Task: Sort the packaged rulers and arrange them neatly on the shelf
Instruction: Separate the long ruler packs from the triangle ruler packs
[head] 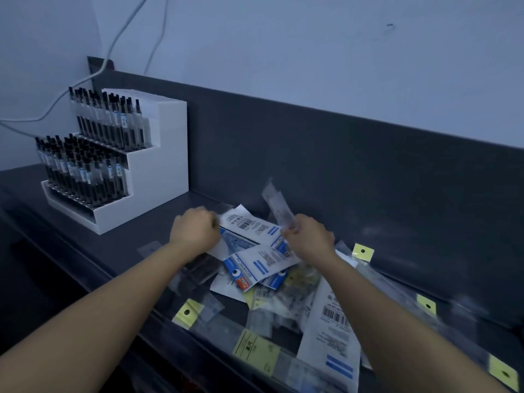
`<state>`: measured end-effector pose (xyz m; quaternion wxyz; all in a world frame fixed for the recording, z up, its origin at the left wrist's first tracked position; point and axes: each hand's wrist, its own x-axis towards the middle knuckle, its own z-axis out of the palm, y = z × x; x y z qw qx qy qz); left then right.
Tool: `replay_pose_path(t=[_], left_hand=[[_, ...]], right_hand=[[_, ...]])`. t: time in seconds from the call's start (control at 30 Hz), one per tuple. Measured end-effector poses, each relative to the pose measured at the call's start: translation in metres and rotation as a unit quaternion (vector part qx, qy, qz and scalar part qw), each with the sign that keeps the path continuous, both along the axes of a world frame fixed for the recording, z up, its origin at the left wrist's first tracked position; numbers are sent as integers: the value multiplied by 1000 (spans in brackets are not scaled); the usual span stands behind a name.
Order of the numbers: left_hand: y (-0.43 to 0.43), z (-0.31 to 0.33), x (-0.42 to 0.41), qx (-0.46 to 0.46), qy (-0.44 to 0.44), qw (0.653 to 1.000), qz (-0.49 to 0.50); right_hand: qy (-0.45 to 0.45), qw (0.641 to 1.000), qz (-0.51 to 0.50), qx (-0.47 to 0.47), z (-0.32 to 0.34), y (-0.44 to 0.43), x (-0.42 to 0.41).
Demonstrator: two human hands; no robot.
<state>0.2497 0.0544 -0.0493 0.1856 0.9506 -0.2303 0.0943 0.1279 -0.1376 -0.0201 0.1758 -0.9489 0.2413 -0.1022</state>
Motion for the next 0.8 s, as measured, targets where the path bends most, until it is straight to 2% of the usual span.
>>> replay_pose_path(t=[0.1,0.2,0.3,0.43,0.63,0.73,0.8], left_hand=[[-28,2,-8,16,51,992,-115],[-53,1,-18,122,131,964,-195],[-67,-4,-21,212,174,937,-217],[-80,2,-22,209,64,955,-198],[-76,4,-31,201,-115,936,-266],[-75,-1,-36,141,-170,936,-275],[-74,1,-39,81,-162,945,-273]], right_hand=[[13,1000,-10,14,-4,-17,-12],[23,999,-36,14,-10,-30,-26],[32,997,-61,20,-14,-43,-39],[28,997,-71,-8,-17,-55,-50],[34,997,-65,32,-17,-53,-57],[-8,996,-74,39,-13,-55,-60],[-40,992,-63,99,-9,-55,-61]])
